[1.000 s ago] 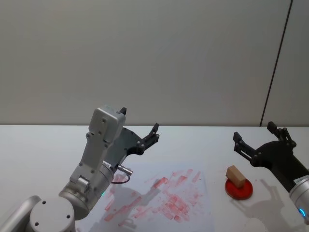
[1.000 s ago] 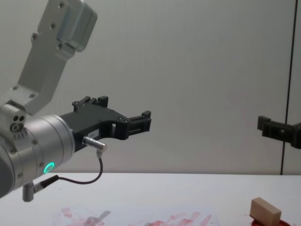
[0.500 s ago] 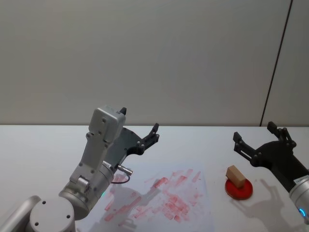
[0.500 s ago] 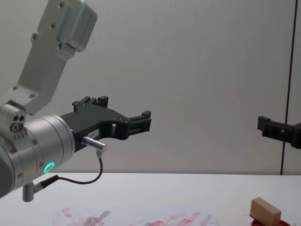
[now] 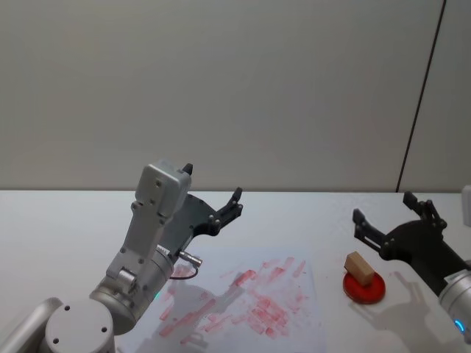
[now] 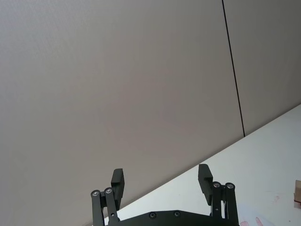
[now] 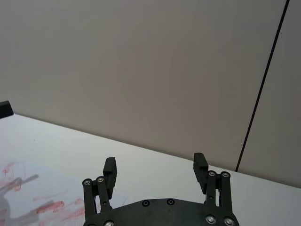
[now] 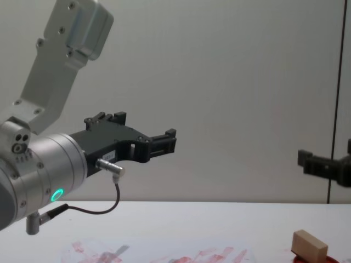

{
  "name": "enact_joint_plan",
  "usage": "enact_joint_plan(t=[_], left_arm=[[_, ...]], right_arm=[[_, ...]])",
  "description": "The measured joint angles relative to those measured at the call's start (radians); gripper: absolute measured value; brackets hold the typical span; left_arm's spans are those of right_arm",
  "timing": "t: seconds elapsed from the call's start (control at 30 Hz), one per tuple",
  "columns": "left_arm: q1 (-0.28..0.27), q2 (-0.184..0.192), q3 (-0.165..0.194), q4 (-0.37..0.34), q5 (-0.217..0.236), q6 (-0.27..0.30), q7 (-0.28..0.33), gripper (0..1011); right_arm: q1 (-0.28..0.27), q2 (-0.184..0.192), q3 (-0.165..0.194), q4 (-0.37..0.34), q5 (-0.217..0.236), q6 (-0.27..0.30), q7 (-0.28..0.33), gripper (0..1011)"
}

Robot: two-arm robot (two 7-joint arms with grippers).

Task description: Use the one hand to pick up the stamp and affix it onto the A4 paper.

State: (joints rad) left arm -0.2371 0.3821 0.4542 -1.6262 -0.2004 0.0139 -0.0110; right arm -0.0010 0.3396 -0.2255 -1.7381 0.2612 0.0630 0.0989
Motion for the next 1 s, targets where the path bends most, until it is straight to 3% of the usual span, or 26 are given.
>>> enact_joint_plan(t=[0.53, 1.0], left_arm=[[0.0, 0.0, 0.0, 0.0, 0.0, 0.0, 0.0, 1002], [0.0, 0.0, 0.0, 0.0, 0.0, 0.0, 0.0, 1002]], right_arm=[[0.026, 0.008, 0.001, 0.085, -0.041, 0.072, 0.081, 1001], [0.052, 0.002, -0.001, 0.16, -0.039, 0.13, 0.127, 1001]])
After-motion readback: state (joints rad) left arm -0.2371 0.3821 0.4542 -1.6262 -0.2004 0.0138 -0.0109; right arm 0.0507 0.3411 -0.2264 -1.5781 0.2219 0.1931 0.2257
